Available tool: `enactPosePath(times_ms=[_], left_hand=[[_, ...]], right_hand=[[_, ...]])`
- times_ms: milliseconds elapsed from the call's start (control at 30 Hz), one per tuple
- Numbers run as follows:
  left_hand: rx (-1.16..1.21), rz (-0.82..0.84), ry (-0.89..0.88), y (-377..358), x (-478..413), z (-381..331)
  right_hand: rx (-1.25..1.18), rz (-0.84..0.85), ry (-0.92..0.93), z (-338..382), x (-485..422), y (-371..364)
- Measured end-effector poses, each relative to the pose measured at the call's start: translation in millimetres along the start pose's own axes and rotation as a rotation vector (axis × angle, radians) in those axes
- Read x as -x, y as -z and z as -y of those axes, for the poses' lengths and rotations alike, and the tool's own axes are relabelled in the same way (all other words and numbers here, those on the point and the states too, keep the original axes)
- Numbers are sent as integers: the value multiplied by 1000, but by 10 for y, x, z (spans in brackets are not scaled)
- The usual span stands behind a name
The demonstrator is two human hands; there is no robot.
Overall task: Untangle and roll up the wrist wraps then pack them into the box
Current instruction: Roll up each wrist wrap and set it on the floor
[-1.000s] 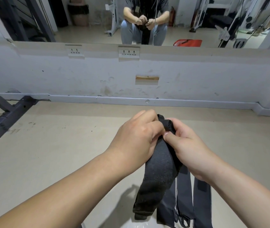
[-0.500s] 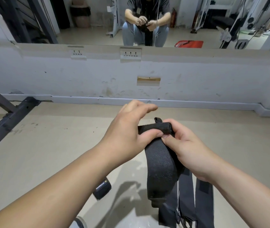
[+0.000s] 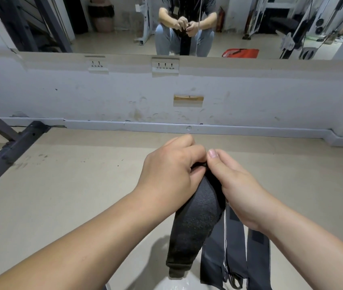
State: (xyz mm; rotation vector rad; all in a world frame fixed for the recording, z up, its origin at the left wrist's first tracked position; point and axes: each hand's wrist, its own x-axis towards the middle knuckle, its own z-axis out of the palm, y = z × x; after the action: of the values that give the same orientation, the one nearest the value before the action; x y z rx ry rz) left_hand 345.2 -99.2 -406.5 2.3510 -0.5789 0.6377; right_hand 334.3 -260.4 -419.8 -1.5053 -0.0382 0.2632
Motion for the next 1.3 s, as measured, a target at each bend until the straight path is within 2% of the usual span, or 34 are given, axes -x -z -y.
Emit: enactPosePath(times_ms=[100,300,433,533,633,800,933,1133,1200,1300], left_hand=[[99,19,31,-67,19,-9],[220,168,35,-71,37,27],[400,110,348,93,-31,43],[578,234,597,120,-7,56],[685,332,700,87,68,-74],[516,393,555,64,100,-113],[459,407,513,46,128,-158],[618,411,585,181,74,-84],[679,455,601,223,78,-71],[635,482,578,213,92,-59]], right_hand=[[-29,-40,6,-7,16,14],[-37,-52,30,37,-6,105],[-34,-33,74,68,-14,78],[-22,-18,94,93,-9,80],[29,12,93,70,12,48],[107,19,100,57,43,28],[119,39,103,68,53,43],[69,123,124,96,77,63],[84,100,141,82,71,73],[121,35,148,37,53,83]])
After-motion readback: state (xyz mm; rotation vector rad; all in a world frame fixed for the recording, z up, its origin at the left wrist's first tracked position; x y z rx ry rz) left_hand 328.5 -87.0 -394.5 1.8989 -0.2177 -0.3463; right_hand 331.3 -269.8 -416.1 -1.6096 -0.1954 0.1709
